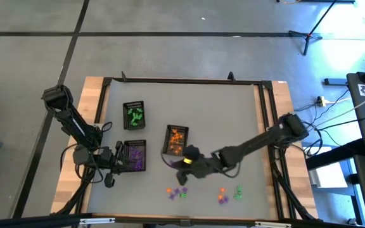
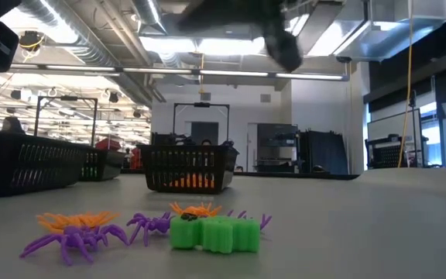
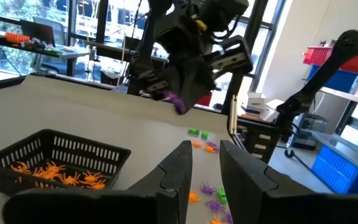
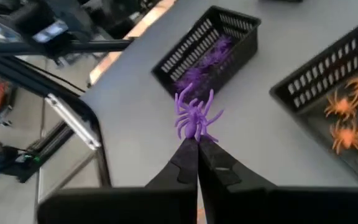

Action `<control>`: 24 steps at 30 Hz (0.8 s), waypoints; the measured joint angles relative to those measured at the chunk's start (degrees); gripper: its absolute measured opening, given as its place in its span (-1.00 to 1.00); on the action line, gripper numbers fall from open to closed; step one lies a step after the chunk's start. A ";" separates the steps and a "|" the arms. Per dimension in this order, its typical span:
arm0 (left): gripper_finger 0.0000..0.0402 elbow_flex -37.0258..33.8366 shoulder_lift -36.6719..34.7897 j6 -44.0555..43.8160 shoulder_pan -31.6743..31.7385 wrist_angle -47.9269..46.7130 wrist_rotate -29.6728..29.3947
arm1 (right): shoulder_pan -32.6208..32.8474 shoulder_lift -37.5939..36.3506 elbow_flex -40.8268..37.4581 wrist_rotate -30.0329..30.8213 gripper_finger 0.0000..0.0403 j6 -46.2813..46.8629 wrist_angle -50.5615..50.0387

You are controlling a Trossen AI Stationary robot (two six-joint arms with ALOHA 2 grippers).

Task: Sort Halloween decoration
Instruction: Put the purple spider toy into the bottom left black basket

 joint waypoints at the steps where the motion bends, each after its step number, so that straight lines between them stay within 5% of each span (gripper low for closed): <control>1: -0.62 0.00 -0.01 0.01 -0.03 -0.09 -0.21 | -0.91 1.20 1.35 -0.65 -1.00 -0.86 0.08; 17: -0.62 -0.03 -0.69 0.04 -0.22 4.20 -2.24 | -7.33 22.41 34.12 -6.80 -1.00 -16.78 -8.22; 24: -0.62 -0.02 -0.69 -1.04 -0.24 5.92 -4.49 | -7.90 26.88 38.07 -9.08 -1.00 -17.70 -8.81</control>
